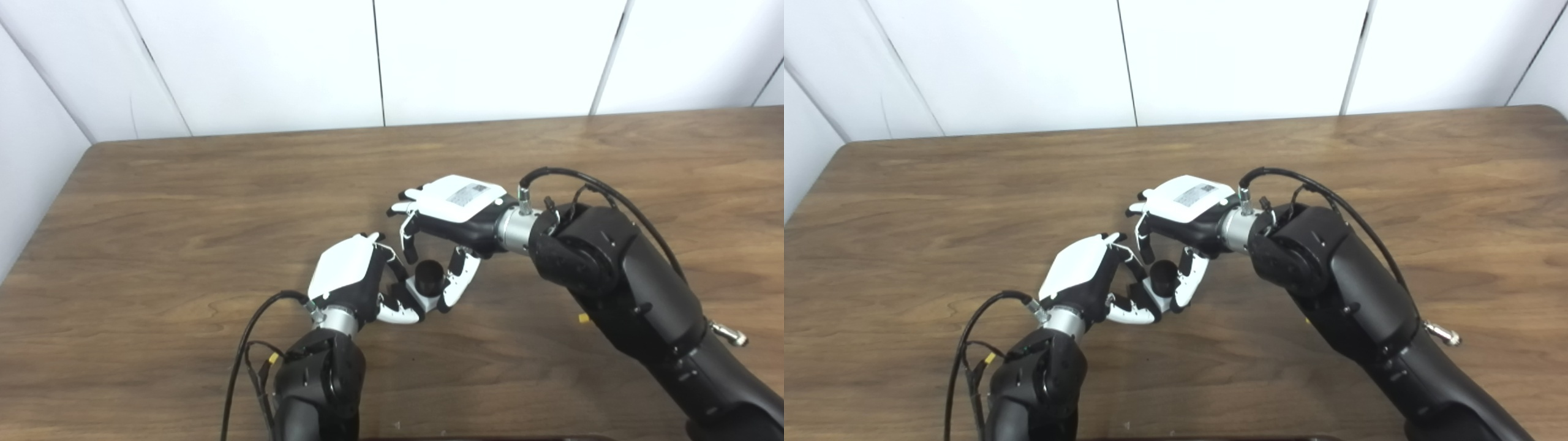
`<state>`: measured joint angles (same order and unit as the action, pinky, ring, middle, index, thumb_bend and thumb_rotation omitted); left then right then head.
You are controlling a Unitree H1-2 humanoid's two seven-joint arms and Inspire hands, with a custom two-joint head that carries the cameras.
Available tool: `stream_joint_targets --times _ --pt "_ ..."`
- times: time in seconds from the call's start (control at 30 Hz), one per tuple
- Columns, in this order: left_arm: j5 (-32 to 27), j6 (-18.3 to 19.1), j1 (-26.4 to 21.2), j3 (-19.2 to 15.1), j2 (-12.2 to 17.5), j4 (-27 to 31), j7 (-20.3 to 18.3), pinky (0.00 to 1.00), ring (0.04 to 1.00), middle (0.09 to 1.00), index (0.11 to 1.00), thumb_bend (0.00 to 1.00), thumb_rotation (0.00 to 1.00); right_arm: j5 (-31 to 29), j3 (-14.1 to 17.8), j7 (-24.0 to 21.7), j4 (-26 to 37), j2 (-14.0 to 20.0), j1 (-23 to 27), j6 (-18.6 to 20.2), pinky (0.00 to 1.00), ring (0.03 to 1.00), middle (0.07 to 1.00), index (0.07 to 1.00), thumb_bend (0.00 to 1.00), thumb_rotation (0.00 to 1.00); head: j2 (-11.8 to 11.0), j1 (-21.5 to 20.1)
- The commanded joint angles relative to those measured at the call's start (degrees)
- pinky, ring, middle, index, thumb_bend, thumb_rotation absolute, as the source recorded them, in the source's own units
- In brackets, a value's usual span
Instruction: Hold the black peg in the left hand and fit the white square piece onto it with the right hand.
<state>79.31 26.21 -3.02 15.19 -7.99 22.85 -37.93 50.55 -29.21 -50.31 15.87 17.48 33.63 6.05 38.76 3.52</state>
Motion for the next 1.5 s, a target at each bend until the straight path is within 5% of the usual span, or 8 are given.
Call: stream_joint_targets --times 0.0,0.73,1.3,1.33,1.47 --pt "1.08 0.12 0.42 -0.23 0.04 0.99 -0.35 1.00 1.000 0.963 0.482 0.53 0.06 -0.27 1.08 0.40 1.20 -0.01 1.72 0.44 1.00 1.000 0.953 0.602 0.95 0.28 0.04 0.12" --pt "3.99 -0.48 0.83 0.20 -0.13 2.41 -2.01 1.00 1.000 1.000 0.484 0.53 0.07 -0.36 2.38 0.64 0.65 -0.13 1.87 1.15 1.00 1.000 0.959 0.612 0.97 0.31 0.10 0.46" --pt "6.72 -1.19 -1.49 -1.47 -0.52 5.53 -10.61 1.00 1.000 1.000 0.485 0.52 0.08 -1.18 3.53 1.91 -0.16 0.23 2.04 0.54 1.00 1.000 0.952 0.611 0.97 0.30 0.03 0.44" --pt "6.82 -1.24 -1.61 -1.61 -0.54 5.63 -11.10 1.00 1.000 1.000 0.493 0.88 0.19 -1.23 3.59 2.04 -0.23 0.22 2.02 0.49 1.00 1.000 0.950 0.609 0.97 0.30 0.03 0.44" --pt "8.22 -2.32 -2.40 -1.87 0.00 6.17 -14.77 1.00 1.000 1.000 0.589 1.00 0.28 -1.67 3.87 2.39 -0.35 0.31 2.04 0.22 1.00 1.000 0.951 0.612 0.97 0.32 -0.04 0.46"
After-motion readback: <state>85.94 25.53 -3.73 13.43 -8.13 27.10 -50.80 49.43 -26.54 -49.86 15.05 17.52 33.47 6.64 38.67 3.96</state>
